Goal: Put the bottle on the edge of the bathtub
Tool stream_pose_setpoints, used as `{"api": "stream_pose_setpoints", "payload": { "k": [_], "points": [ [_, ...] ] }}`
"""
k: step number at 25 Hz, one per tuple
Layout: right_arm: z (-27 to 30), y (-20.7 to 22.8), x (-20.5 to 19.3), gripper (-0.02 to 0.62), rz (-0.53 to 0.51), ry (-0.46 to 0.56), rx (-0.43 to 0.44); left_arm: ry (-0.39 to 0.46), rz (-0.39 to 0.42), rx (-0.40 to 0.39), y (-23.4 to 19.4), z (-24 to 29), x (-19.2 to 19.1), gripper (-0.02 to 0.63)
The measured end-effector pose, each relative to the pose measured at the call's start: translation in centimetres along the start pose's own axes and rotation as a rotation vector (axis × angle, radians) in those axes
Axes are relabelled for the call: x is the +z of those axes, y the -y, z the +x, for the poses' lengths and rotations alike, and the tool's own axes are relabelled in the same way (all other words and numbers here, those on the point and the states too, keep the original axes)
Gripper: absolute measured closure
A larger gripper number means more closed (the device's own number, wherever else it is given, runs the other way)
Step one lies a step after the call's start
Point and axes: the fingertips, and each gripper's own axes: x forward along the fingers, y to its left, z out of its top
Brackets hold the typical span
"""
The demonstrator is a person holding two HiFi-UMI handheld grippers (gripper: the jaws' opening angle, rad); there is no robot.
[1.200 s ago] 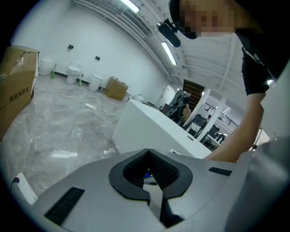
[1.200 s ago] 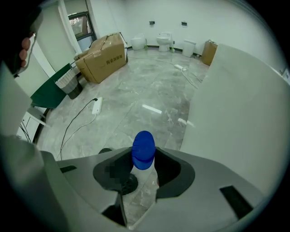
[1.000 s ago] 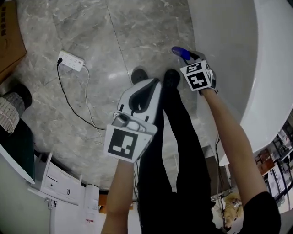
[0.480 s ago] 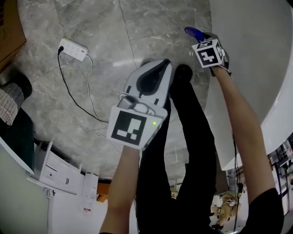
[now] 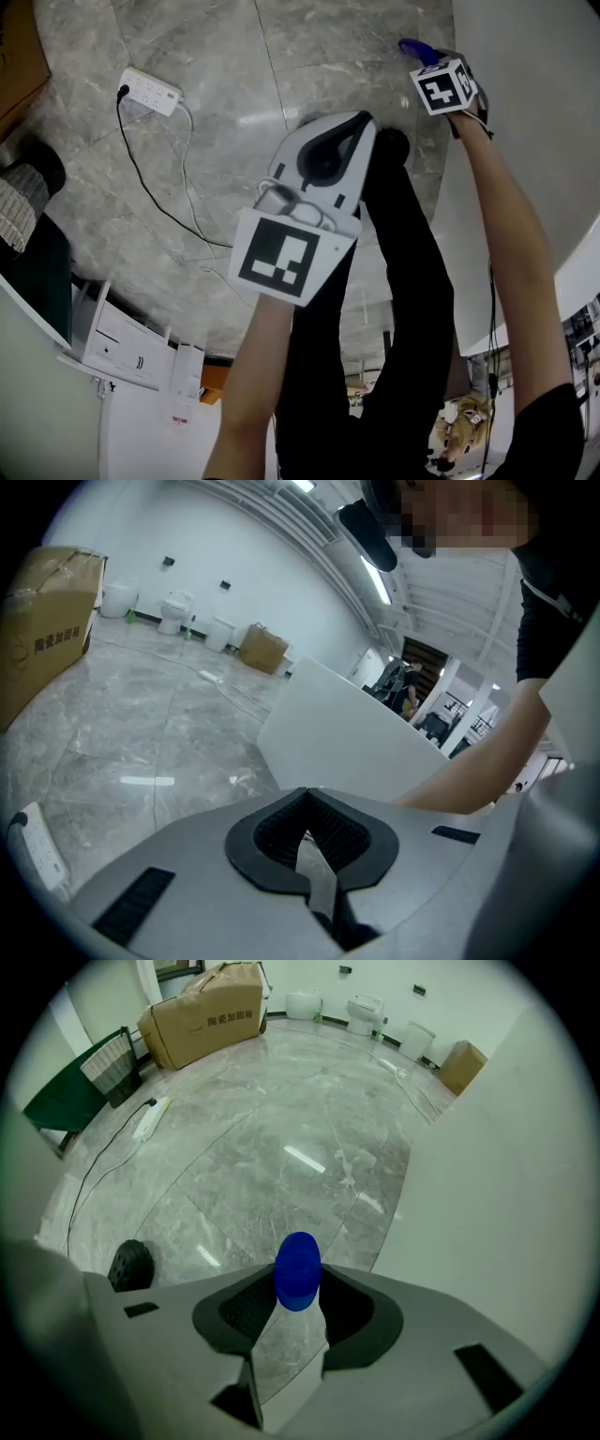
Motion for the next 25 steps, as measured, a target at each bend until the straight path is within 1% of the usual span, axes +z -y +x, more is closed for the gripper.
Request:
{"api": "stream_pose_setpoints", "payload": {
  "k": [2,5,9,14,17,20,25],
  "points": [
    [0.5,0.1,0.1,0.453,-0.01,-0.004,-0.006,-0.006,0.001,0.006,-0.5,-0.1,-0.5,0.595],
    [1.2,0.1,0.1,0.453,0.002,-0.005,-0.015,-0.022,-0.002,0.016,-1.2,-0.2,-1.3,0.595],
    [1.7,0.1,0.4,0.453,0.008,-0.006,-0.021,-0.029,-0.007,0.028,-2.1,0.1,-1.4,0.595],
    [1.4,0.6,0.3,0.46,0.018,-0.005,-0.04,-0.022,0.005,0.013,-1.5,0.6,-0.6,0.595],
    [1.0,0.6,0.1,0.466,0.032,-0.005,-0.032,-0.015,0.013,0.002,-1.0,0.9,-0.1,0.595],
    [0.8,0.4,-0.1,0.466,0.015,-0.011,-0.03,-0.012,0.018,-0.003,-0.6,1.1,0.3,0.595],
    [0.3,0.5,-0.3,0.466,0.023,0.003,-0.047,-0.009,0.024,-0.009,0.0,1.0,0.2,0.595]
  ]
}}
